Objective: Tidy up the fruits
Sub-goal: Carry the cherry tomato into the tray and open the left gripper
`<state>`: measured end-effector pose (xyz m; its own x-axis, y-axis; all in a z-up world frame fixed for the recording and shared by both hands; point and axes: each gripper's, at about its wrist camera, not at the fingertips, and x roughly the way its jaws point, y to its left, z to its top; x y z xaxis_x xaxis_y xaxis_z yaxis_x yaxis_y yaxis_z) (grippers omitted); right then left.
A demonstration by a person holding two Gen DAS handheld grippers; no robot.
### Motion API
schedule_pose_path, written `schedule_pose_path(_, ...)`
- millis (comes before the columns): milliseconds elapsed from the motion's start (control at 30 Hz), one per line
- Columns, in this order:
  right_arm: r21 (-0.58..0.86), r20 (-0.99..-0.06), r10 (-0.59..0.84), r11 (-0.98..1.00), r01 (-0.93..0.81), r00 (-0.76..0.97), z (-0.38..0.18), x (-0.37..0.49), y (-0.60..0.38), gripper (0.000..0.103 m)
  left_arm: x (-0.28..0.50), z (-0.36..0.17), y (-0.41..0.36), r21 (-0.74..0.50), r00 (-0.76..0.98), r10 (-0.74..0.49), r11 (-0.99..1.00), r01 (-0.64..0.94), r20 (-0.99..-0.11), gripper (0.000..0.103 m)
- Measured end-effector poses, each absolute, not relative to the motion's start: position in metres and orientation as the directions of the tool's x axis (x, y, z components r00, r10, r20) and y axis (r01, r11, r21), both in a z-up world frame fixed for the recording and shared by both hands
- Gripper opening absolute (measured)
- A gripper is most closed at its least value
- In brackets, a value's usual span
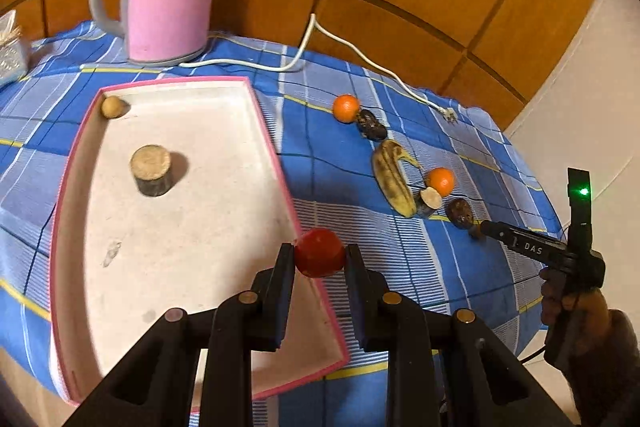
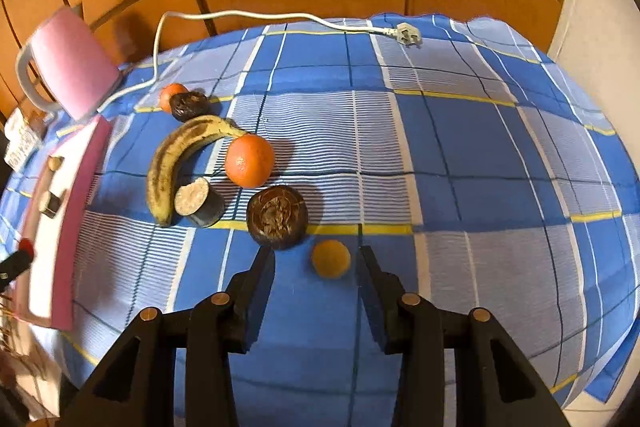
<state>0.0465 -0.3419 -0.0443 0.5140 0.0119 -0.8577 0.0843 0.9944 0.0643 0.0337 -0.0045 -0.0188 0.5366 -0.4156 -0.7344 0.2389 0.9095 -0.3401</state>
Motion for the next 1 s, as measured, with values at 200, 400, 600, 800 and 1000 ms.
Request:
schedule_pose_path(200, 0.039, -0.847, -0.013, 0.995, 0.087, 0.531, -0.045, 0.043, -0.338, 0.042, 0.032, -0.026, 0.004, -0.330, 0.536, -0.387, 0.922, 0.204, -0.750, 0.025)
schedule_pose_path(400, 0.048, -0.858, -0.018, 0.992, 0.115, 0.513, -0.053, 0.044, -0.348, 0.042, 0.031, -0.026, 0.008, -0.317, 0.548, -0.369, 0.929, 0.191, -0.751, 0.025)
schedule_pose_path(600, 0.034, -0.863, -0.024, 0.994, 0.105, 0.504, -0.058, 0.048, -0.345, 0.042, 0.031, -0.024, 0.018, -0.327, 0.563, -0.366, 0.929, 0.174, -0.741, 0.025)
schedule_pose_path(800, 0.020, -0.858, -0.037, 0.994, 0.106, 0.512, -0.056, 0.049, -0.346, 0.042, 0.038, -0.028, 0.040, -0.312, 0.585, -0.310, 0.945, 0.100, -0.750, 0.025)
schedule_pose_path(1000, 0.024, -0.857, -0.039, 0.993, 0.115, 0.513, -0.056, 0.049, -0.352, 0.042, 0.055, -0.031, 0.071, -0.251, 0.609, -0.209, 0.968, 0.017, -0.765, 0.025)
